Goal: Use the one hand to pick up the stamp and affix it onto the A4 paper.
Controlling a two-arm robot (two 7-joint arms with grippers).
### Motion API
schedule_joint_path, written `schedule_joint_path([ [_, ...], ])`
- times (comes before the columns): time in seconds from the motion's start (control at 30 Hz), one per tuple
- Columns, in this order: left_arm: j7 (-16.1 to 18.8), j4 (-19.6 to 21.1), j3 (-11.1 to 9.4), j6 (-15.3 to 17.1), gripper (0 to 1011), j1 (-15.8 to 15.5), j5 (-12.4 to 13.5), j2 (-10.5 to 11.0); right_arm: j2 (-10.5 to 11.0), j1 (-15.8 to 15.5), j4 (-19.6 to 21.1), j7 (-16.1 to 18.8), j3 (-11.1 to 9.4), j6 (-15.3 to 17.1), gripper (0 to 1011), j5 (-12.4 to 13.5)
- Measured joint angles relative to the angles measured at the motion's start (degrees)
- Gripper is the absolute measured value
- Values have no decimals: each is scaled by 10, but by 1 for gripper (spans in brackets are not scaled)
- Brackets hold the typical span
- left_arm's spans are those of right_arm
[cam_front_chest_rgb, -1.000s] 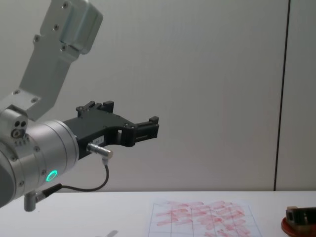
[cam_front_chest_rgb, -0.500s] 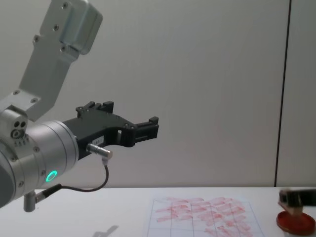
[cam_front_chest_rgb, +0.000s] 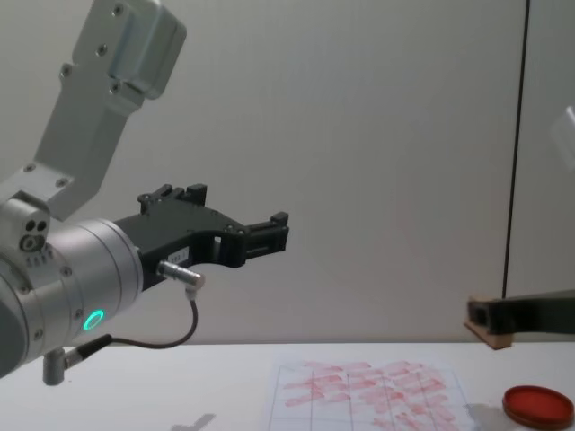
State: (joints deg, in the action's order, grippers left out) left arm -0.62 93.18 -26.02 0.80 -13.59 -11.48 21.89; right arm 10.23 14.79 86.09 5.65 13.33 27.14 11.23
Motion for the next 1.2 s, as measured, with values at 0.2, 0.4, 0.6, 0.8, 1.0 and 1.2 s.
schedule_joint_path([
  [0.2, 0, 0, 0, 0, 1001, 0, 0, 0, -2, -15, 26, 21, 13, 17, 219, -7],
  [0.4, 0, 0, 0, 0, 1001, 0, 0, 0, -5, -32, 44, 47, 33, 38, 219, -22],
  [0.6, 0, 0, 0, 0, 1002, 0, 0, 0, -9, -43, 49, 64, 49, 49, 219, -36],
  [0.8, 0, 0, 0, 0, 1001, 0, 0, 0, -12, -49, 48, 74, 59, 55, 219, -47],
  [1.0, 0, 0, 0, 0, 1001, 0, 0, 0, -16, -51, 37, 80, 67, 56, 219, -59],
  [1.2, 0, 0, 0, 0, 1001, 0, 0, 0, -21, -50, 18, 84, 74, 55, 219, -72],
])
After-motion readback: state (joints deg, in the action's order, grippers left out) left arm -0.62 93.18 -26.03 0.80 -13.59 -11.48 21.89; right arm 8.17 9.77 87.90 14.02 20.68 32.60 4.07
